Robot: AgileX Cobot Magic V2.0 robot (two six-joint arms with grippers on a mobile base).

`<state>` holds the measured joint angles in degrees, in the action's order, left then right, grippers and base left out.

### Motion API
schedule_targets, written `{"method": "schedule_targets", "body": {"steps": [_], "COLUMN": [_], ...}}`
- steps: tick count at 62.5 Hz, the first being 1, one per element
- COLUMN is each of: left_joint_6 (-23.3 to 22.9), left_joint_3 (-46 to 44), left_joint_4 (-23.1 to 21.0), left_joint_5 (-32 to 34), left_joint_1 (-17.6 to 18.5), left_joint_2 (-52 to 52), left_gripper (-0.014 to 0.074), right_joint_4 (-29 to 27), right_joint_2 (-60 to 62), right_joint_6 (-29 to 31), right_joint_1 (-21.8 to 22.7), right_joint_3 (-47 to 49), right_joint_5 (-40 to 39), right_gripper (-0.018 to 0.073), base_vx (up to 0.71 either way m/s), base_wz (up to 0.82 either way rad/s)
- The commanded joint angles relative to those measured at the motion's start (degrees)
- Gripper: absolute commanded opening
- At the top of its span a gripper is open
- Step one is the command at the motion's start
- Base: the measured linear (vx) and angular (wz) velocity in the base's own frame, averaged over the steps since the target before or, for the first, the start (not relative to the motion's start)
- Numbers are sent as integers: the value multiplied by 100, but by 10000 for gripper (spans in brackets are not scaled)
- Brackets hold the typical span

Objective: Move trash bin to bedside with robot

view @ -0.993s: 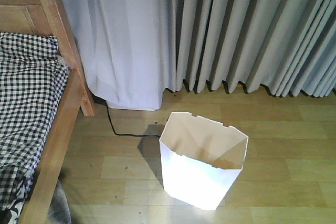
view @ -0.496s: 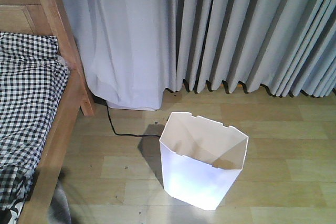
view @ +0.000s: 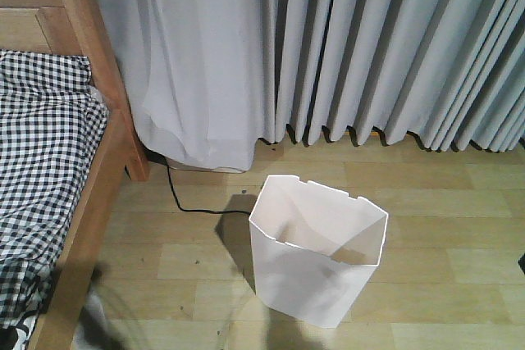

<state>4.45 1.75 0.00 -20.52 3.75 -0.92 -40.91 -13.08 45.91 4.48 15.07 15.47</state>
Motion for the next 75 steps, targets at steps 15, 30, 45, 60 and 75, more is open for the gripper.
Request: {"method": "schedule_targets", "body": {"steps": [15, 30, 45, 60, 75], "left_joint_6": [-27, -27, -27, -27, -27], "left_joint_3": [101, 101, 101, 101, 101], "left_joint_4": [0, 0, 0, 0, 0], "left_joint_5": [396, 396, 396, 396, 396], "left_joint_1": [3, 3, 3, 3, 3], "left_joint_2": [-117, -117, -117, -117, -117], "left_gripper": [-7, -7, -7, -7, -7], "right_joint_4": [-84, 1458, 3731, 4131, 4276], "right_joint_2": [-51, 472, 1010, 1417, 1417], "right_joint_6": [6, -1485, -4455, -4591, -4440], "right_joint_1": [9, 9, -68, -1068, -956], "right_joint_3": [153, 115, -1021, -1710, -1710], "right_joint_5": [-290, -104, -1128, -1547, -1715], "right_gripper": [-8, -8, -8, -8, -8], "base_vx": [0, 0, 0, 0, 0], "base_wz": [0, 0, 0, 0, 0]}}
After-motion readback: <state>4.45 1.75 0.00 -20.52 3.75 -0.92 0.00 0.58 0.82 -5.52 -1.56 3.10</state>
